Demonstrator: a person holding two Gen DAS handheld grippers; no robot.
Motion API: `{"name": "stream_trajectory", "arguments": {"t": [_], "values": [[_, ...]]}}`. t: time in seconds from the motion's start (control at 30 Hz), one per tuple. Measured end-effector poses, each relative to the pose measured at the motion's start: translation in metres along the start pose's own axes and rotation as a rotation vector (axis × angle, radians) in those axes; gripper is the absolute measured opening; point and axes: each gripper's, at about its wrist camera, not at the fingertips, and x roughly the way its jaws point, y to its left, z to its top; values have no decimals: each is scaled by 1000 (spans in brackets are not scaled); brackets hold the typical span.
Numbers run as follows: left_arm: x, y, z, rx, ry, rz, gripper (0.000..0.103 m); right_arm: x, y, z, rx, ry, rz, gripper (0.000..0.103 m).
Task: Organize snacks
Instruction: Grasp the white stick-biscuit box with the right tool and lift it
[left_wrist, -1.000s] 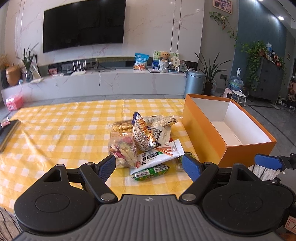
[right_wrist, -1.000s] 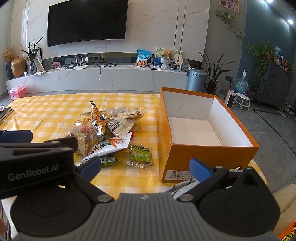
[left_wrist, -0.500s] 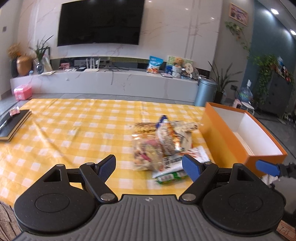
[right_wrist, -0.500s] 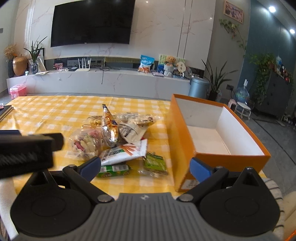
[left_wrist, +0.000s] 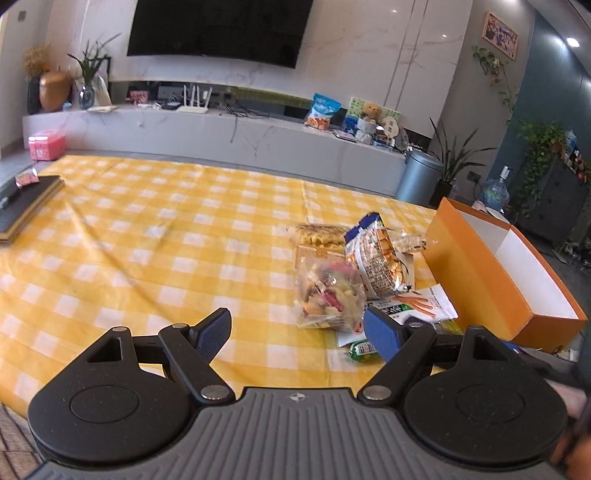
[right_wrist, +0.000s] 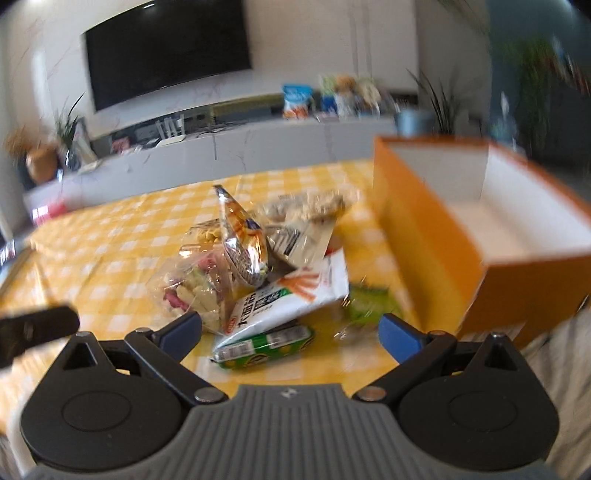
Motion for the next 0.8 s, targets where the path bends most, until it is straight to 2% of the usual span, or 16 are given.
{"name": "stream_trajectory", "arguments": {"t": [0.07,0.17,0.23,0.33,0.4,0.47,0.5,0.6,0.67,0.8], "values": [[6,-3,-2,32,2,16,95,17,-2,2,37,45,-34,100],[14,-7,-7,63,3,62,95,37,-7,7,85,36,-89,99],[18,-5,-8,51,24,55,96,48,-7,10,102,46,-99,98],[26,1,-9,28,51,57,95,58,-5,13,114,57,-88,86],[29,1,-10,32,61,65,96,61,-1,14,94,44,-114,76],[31,2,-12,33,71,67,95,61,2,14,63,24,-108,52],[32,2,-13,32,75,67,95,64,2,14,63,34,-86,47],[32,0,-15,36,84,65,95,69,-3,13,101,50,-31,41],[32,-1,-14,41,83,64,95,69,-5,12,110,34,-5,27],[31,0,-14,32,84,72,95,53,-8,13,105,-1,43,16]]}}
